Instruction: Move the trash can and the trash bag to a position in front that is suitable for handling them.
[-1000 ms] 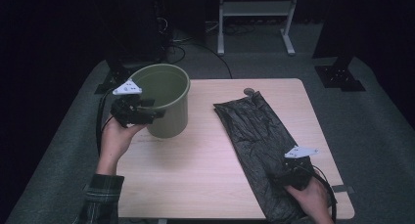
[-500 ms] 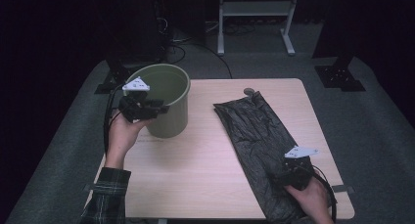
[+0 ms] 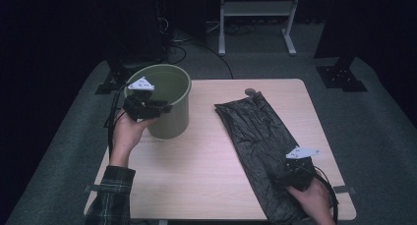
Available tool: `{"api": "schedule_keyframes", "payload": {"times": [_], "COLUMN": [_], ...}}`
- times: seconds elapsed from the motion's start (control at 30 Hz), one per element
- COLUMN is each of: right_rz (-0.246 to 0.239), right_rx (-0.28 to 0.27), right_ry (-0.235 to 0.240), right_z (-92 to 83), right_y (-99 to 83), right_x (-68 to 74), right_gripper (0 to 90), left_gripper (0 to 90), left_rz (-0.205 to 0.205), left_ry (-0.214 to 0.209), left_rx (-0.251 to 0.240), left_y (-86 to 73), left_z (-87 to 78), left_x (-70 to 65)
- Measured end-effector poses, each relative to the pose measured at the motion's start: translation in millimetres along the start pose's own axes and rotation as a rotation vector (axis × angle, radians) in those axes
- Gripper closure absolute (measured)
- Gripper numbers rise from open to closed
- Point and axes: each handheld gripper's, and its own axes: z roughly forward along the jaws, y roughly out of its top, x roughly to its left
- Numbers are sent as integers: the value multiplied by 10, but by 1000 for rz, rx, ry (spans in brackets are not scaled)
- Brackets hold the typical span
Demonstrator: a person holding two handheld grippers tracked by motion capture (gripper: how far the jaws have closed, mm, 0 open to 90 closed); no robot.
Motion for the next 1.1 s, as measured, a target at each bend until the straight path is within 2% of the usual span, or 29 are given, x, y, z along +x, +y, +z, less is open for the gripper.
{"api": "schedule_keyframes", "payload": {"times": [0.07,0.17,0.27,0.57,0.9,1.0,1.07,1.1], "right_rz": [0,1,0,0,0,-1,-1,-1], "right_rx": [0,1,0,0,0,0,0,0], "right_ry": [0,1,0,1,0,0,1,1], "right_z": [0,0,-1,0,0,0,0,0], "right_y": [0,0,0,0,0,0,0,0], "right_x": [0,1,0,0,-1,-1,-1,-1], "right_gripper": [0,0,0,0,0,0,0,0], "left_gripper": [735,771,778,786,787,789,789,789], "left_rz": [-7,2,17,53,73,89,97,97], "left_ry": [-28,-18,-10,-39,-96,-123,-167,-167], "left_rx": [2,9,24,24,21,23,20,20], "left_y": [21,42,59,78,78,87,94,94], "left_z": [20,33,34,52,58,71,82,82], "left_x": [-18,-60,-90,-235,-460,-571,-681,-681]}}
